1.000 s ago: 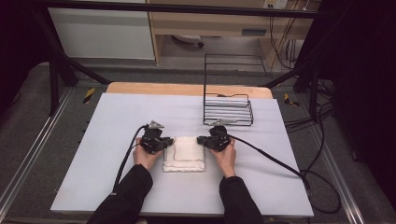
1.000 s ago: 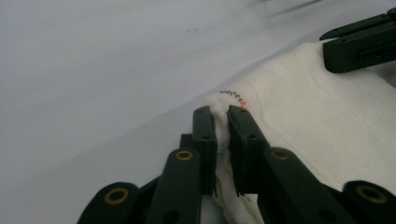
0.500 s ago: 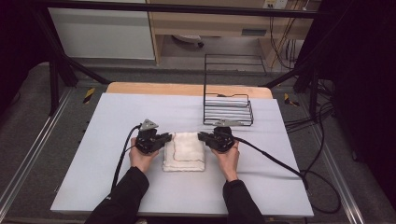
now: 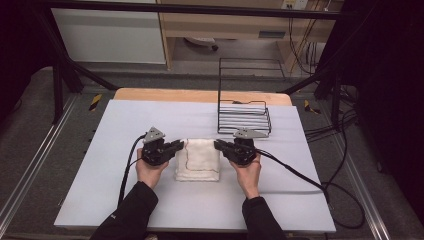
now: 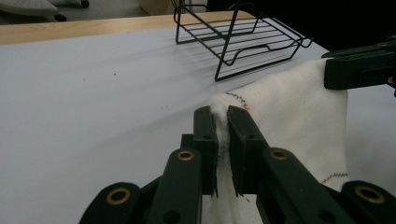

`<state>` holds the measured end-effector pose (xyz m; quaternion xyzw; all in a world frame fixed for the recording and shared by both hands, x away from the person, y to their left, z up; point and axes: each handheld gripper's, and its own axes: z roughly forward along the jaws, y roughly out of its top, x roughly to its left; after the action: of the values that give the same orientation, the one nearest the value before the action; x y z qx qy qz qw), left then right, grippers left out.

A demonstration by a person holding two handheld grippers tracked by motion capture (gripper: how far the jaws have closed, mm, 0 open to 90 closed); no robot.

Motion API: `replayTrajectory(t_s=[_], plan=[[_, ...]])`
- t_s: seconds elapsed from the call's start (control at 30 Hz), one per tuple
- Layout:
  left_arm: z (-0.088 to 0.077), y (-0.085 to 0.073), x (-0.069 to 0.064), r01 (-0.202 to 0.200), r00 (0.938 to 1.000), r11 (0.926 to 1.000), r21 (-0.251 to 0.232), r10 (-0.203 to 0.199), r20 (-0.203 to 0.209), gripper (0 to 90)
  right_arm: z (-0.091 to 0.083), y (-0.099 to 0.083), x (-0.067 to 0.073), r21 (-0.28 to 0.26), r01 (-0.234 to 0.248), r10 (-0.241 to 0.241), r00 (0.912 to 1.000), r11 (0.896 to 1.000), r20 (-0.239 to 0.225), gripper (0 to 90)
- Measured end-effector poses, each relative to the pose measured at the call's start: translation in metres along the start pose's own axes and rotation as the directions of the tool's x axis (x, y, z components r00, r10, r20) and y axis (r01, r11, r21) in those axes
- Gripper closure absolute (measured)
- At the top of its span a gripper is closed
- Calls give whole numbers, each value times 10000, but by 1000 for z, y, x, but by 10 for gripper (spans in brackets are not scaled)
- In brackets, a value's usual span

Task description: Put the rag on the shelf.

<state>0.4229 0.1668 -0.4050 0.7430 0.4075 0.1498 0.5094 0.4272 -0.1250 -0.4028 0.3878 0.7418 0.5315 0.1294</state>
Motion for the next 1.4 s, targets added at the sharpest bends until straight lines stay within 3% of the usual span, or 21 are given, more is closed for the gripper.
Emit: replayTrajectory(t_s=[0.43,0.9,1.4], plan=[[-15,13,-15,-312,9994,9939,-1061,327,118,822,-24,11,10,-1015,514,-500,9986,9935,160,837],[-38,35,-30,-617,9978,9682,-2425,659,93,822,-51,37,27,-2119,1283,-1235,9917,9688,357,836],[-43,55,-40,-692,9970,9485,-3090,765,116,823,-69,57,33,-2971,1611,-1476,9867,9411,674,836]])
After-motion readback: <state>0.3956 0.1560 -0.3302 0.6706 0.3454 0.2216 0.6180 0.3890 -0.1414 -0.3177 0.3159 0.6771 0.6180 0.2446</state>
